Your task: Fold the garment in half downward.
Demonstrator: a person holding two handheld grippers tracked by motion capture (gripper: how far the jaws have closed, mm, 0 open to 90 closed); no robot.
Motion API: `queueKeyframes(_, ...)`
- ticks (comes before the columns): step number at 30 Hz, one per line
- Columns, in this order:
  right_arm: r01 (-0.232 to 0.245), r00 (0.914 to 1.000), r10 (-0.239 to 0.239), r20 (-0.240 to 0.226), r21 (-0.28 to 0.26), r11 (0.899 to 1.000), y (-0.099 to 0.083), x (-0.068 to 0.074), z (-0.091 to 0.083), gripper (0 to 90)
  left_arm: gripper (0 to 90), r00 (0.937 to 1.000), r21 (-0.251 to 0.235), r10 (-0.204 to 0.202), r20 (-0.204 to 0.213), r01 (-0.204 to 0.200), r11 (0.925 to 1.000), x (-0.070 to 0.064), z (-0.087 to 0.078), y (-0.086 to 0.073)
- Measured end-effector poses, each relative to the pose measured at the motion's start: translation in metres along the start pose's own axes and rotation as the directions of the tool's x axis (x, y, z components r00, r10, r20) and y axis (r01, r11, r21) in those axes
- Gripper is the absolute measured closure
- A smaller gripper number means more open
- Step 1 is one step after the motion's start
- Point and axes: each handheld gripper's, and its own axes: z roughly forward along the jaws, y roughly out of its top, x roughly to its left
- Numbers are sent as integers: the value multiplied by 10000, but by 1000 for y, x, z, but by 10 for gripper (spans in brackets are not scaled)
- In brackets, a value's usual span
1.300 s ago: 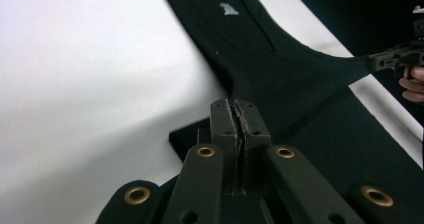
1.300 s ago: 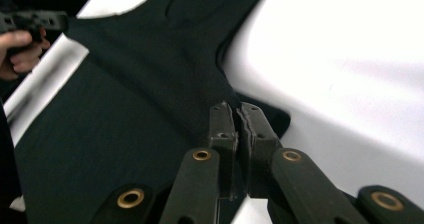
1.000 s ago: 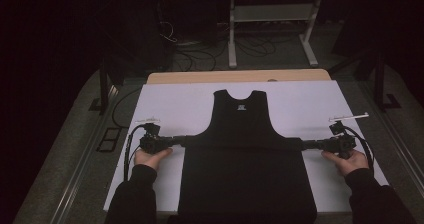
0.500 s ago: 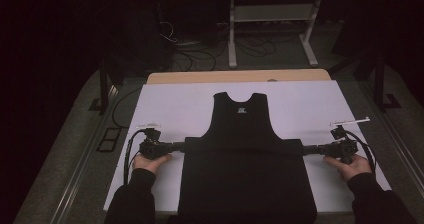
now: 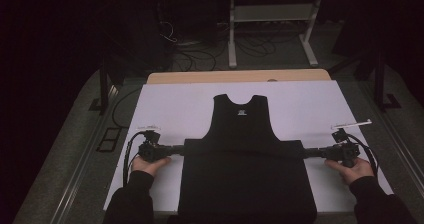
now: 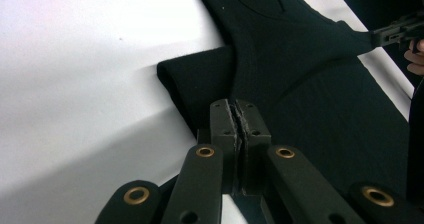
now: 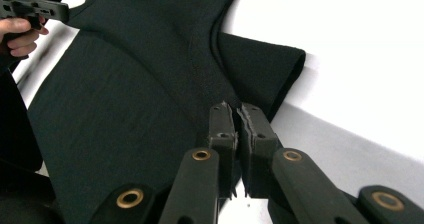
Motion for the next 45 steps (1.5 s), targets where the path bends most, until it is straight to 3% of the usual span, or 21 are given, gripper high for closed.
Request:
queueKeyframes(21,166,9998,-161,-110,426,9990,-11,9,0,835,867,10000,138,-61,-46,61,9999,-2,-3,-6)
queueKeyframes(30,189,9998,-182,-105,639,9978,-12,10,3,820,851,9998,368,181,24,-182,9992,-1,-1,-8)
queueKeyframes(35,362,9991,-376,212,618,9974,-12,11,3,695,744,9993,462,362,-28,-360,9983,-2,0,-8)
queueKeyframes(40,893,9938,-884,681,-109,9959,-12,16,-2,510,568,9981,303,610,-98,-606,9977,-5,-1,-7)
queueKeyframes(45,1003,9914,-939,916,-679,9926,-10,16,-6,308,409,9963,-1,845,-148,-845,9964,-9,-4,-5)
